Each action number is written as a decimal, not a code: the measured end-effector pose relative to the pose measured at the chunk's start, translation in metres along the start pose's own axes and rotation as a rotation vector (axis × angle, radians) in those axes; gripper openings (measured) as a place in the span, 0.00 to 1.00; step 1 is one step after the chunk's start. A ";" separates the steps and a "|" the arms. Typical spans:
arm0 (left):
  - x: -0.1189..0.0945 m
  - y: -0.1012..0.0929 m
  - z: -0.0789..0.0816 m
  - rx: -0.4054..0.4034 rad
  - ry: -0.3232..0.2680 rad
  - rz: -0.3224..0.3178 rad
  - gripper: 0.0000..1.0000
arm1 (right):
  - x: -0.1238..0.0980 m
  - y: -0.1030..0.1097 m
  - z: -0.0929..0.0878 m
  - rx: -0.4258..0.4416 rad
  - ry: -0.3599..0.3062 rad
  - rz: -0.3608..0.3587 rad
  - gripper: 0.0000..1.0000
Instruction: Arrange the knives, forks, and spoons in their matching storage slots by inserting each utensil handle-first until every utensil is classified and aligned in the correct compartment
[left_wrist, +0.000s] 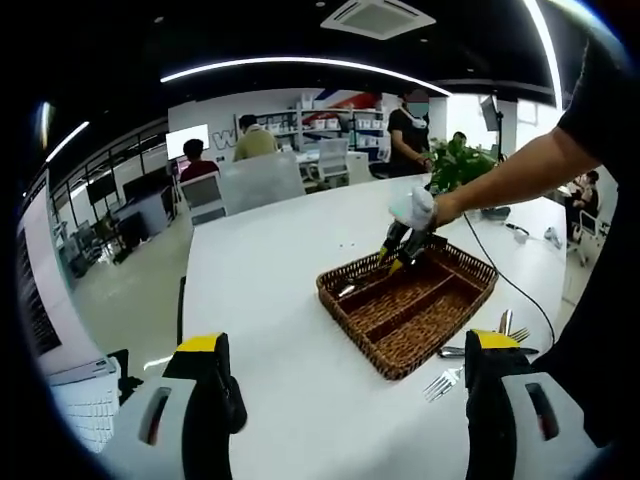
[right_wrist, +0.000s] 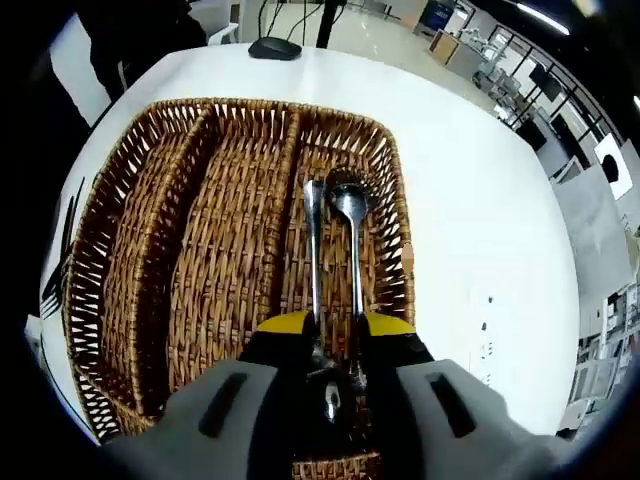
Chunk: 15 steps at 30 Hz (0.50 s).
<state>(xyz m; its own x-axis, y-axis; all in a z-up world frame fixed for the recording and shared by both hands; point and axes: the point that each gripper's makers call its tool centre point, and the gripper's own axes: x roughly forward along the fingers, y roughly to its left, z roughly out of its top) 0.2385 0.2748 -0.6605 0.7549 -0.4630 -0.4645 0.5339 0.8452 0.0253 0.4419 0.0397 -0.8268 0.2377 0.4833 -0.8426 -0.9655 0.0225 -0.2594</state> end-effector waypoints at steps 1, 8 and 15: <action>0.000 0.000 0.001 0.002 -0.002 -0.001 1.00 | -0.006 -0.004 0.004 0.020 -0.016 -0.017 0.37; 0.006 -0.006 0.019 0.013 -0.066 0.004 0.99 | -0.090 -0.040 0.051 0.154 -0.244 -0.205 0.54; 0.009 -0.010 0.040 0.024 -0.129 0.016 0.98 | -0.179 -0.034 0.073 0.309 -0.419 -0.342 0.75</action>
<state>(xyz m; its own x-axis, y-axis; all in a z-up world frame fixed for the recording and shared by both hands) 0.2556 0.2510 -0.6293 0.8051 -0.4818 -0.3461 0.5296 0.8465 0.0537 0.4246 0.0163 -0.6321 0.5374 0.7051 -0.4627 -0.8432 0.4588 -0.2802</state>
